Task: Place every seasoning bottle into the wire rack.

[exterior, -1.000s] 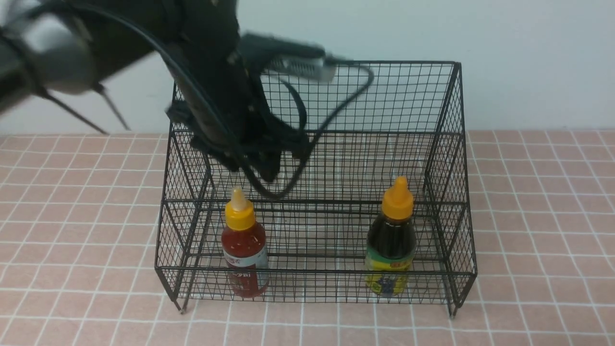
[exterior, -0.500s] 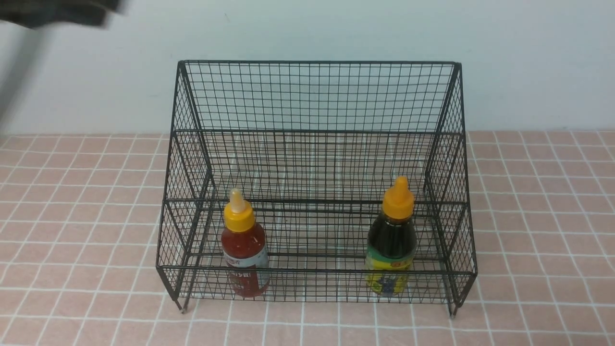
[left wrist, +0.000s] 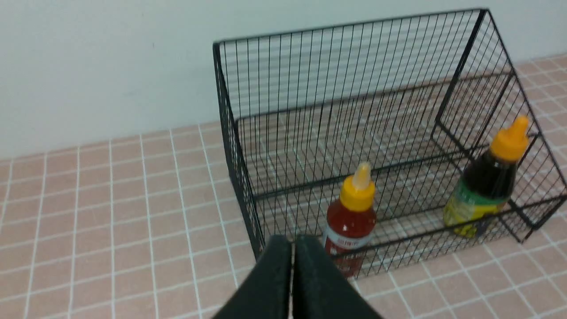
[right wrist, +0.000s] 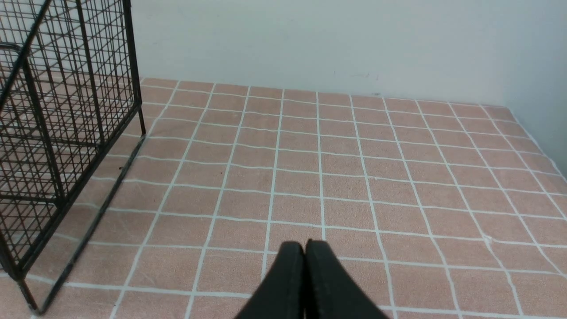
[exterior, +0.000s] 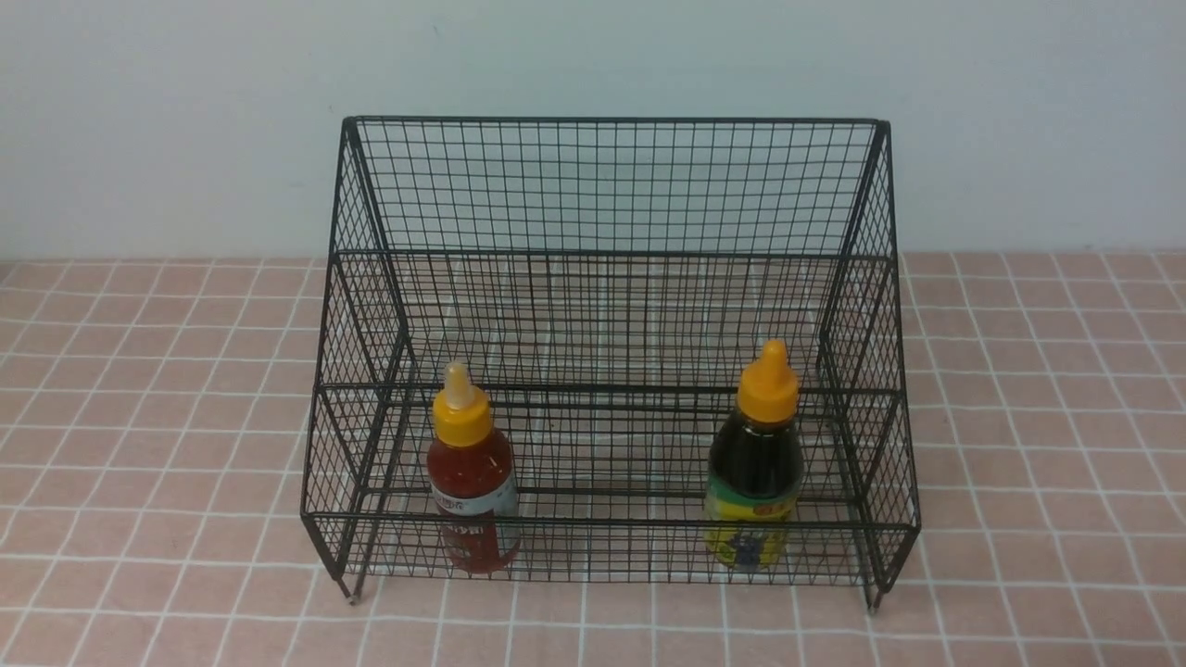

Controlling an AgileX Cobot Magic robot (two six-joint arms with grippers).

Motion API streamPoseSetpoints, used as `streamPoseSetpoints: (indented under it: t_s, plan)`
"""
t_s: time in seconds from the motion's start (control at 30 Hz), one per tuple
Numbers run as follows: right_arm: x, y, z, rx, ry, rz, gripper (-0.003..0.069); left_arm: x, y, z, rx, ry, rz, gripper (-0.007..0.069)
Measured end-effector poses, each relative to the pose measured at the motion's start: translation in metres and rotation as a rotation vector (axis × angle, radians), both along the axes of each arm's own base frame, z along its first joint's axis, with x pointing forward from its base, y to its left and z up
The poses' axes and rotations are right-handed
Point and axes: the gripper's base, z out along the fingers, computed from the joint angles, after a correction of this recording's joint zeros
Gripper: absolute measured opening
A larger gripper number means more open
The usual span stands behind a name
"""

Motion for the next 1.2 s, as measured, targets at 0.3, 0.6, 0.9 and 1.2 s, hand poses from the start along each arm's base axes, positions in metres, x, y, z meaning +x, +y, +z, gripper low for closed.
streamPoseSetpoints:
  t_s: [0.3,0.6,0.9,1.2]
  plan:
    - [0.000,0.000,0.000,0.000,0.000,0.000,-0.0012,-0.011,0.006,-0.042,0.011,0.001,-0.005,-0.0007]
    - [0.000,0.000,0.000,0.000,0.000,0.000,-0.0012,-0.004,0.002,-0.042,-0.007,-0.101,-0.025,-0.0007]
    - [0.000,0.000,0.000,0.000,-0.001,0.000,-0.0012,0.007,-0.003,-0.124,-0.034,-0.245,0.044,-0.0007]
    - [0.000,0.000,0.000,0.000,-0.001,0.000,-0.0012,0.012,0.003,-0.209,-0.068,-0.275,0.234,-0.0007]
